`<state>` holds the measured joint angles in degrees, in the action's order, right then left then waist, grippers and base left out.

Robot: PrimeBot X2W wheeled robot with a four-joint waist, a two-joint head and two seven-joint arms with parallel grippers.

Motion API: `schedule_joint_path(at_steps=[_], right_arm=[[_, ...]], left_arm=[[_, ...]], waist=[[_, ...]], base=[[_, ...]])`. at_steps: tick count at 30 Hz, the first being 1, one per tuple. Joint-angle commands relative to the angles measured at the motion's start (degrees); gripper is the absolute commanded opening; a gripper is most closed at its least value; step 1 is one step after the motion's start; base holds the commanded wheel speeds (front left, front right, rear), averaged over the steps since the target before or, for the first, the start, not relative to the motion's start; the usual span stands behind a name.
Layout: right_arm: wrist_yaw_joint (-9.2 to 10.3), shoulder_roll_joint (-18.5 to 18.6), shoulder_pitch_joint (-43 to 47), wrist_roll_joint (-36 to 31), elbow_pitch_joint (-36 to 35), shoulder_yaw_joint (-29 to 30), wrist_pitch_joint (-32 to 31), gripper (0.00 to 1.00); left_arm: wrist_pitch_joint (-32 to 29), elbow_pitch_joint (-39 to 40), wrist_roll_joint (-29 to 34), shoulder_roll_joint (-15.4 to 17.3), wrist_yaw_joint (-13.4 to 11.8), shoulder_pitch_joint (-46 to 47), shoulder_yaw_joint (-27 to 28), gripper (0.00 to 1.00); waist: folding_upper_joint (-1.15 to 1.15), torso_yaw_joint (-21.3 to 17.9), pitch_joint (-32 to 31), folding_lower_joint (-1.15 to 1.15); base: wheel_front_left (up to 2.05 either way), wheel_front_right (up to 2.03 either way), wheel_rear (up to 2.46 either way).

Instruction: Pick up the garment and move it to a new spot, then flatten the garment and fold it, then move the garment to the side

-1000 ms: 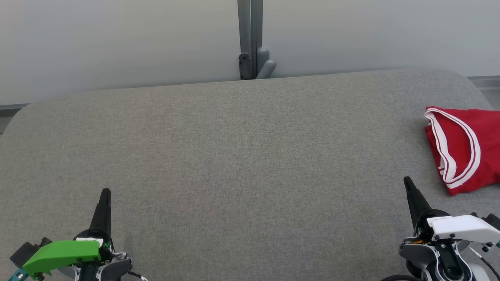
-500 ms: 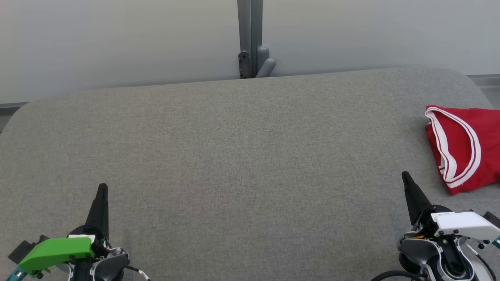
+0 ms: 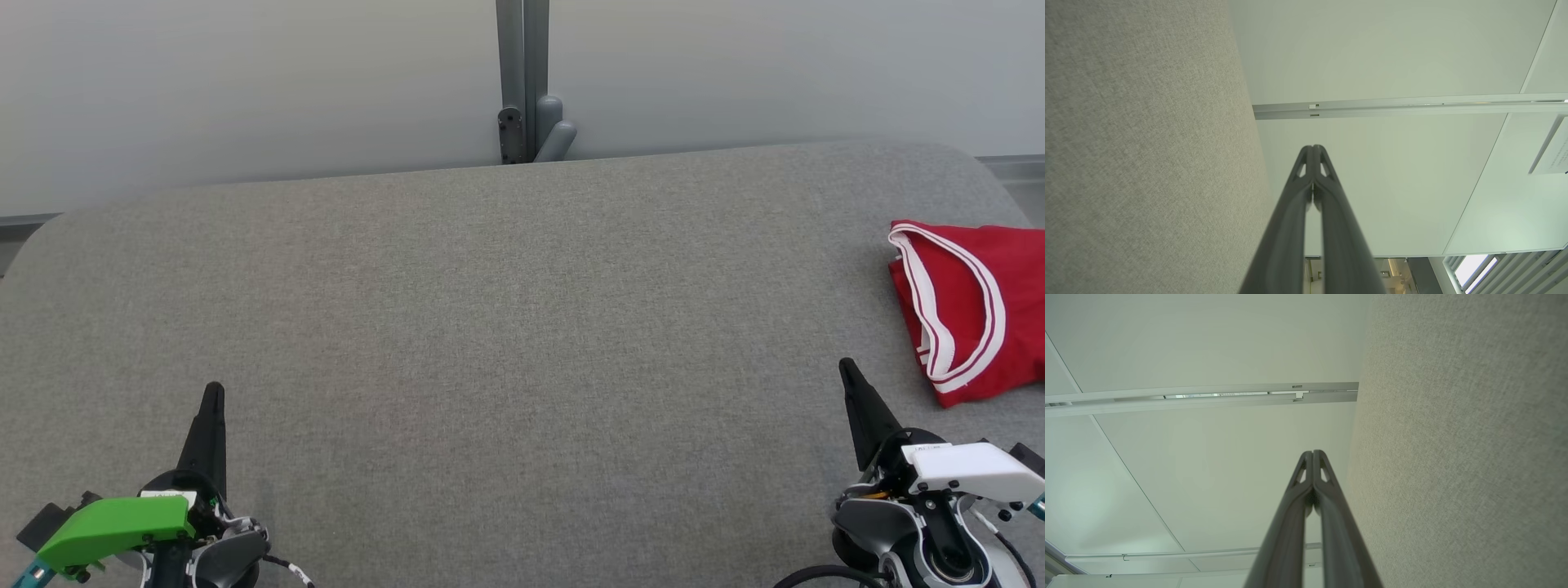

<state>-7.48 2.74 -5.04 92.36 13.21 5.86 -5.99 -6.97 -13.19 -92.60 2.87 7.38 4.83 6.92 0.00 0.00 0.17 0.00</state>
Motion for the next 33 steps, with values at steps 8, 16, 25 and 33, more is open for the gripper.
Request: schedule_joint_path(at_steps=[8, 16, 25, 33], right_arm=[[-0.02, 0.3, -0.6, 0.4, -0.3, -0.1, -0.2, 0.0], [-0.02, 0.3, -0.6, 0.4, -0.3, -0.1, -0.2, 0.0], [-0.02, 0.3, -0.6, 0.4, -0.3, -0.1, -0.2, 0.0], [-0.02, 0.3, -0.6, 0.4, -0.3, -0.1, -0.2, 0.0]], left_arm=[[-0.1, 0.2, 0.0, 0.3, 0.2, 0.9, 0.1, 0.0], [-0.2, 0.2, 0.1, 0.3, 0.2, 0.9, 0.1, 0.0], [-0.2, 0.2, 0.1, 0.2, 0.2, 0.9, 0.1, 0.0], [-0.2, 0.2, 0.1, 0.2, 0.2, 0.9, 0.2, 0.0]], waist=[[0.0, 0.0, 0.0, 0.0], [0.0, 0.0, 0.0, 0.0], [0.0, 0.0, 0.0, 0.0], [0.0, 0.0, 0.0, 0.0]], base=[[0.0, 0.0, 0.0], [0.0, 0.0, 0.0], [0.0, 0.0, 0.0], [0.0, 0.0, 0.0]])
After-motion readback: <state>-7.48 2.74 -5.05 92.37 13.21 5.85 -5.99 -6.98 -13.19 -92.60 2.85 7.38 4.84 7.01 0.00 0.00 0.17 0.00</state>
